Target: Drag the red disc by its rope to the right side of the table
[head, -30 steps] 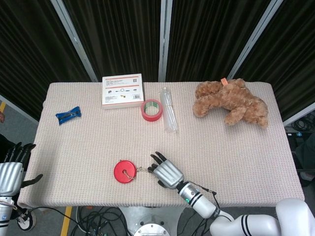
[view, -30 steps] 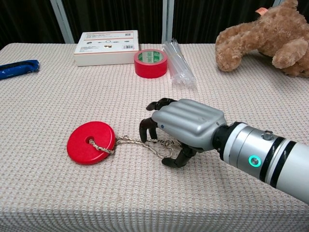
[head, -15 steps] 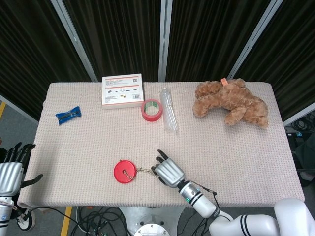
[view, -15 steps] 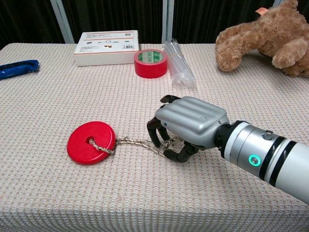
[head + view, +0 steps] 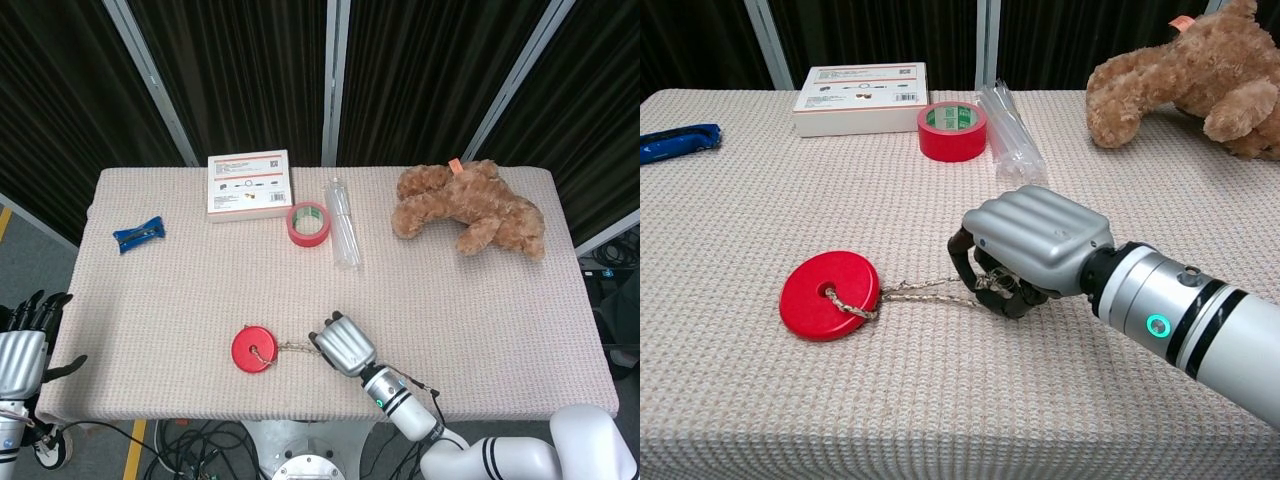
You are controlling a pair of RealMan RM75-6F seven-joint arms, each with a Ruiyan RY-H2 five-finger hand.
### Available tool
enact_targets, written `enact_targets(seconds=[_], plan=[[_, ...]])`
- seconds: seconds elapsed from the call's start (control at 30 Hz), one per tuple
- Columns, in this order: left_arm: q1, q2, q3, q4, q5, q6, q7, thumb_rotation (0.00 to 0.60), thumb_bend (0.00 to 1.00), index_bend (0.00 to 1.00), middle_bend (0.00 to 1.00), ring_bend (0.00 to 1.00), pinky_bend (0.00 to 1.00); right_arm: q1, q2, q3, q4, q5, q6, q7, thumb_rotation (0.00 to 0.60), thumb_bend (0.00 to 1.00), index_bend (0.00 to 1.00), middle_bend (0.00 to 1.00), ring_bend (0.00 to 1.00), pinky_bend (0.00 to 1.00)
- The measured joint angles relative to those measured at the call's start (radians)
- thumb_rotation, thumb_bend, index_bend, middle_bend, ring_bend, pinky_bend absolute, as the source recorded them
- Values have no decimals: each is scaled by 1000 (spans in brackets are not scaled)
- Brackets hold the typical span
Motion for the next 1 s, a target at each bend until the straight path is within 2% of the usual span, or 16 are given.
enact_targets(seconds=[0.13, 0.47, 0.8, 1.0], plan=[[0, -1, 2, 1, 1, -1, 0, 600, 14, 139, 134, 24, 121, -5, -5, 0, 13, -18, 17, 15, 600, 529, 880, 844, 616, 565], [-1, -1, 2, -3, 1, -4, 0, 600, 13, 139, 134, 24, 122, -16, -6, -8, 33, -41, 35, 39, 600, 556, 966, 905, 667, 615], [-1, 0, 1, -3, 5, 0, -8, 600, 13, 139, 134, 24, 122, -43, 39, -16, 14, -63, 67, 78, 600, 579, 983, 920, 669, 616], [-2, 3, -1, -9, 3, -2, -3, 600, 14, 139, 134, 24, 122, -79, 107, -23, -8, -77, 115, 112, 600, 582, 988, 925, 669, 616]])
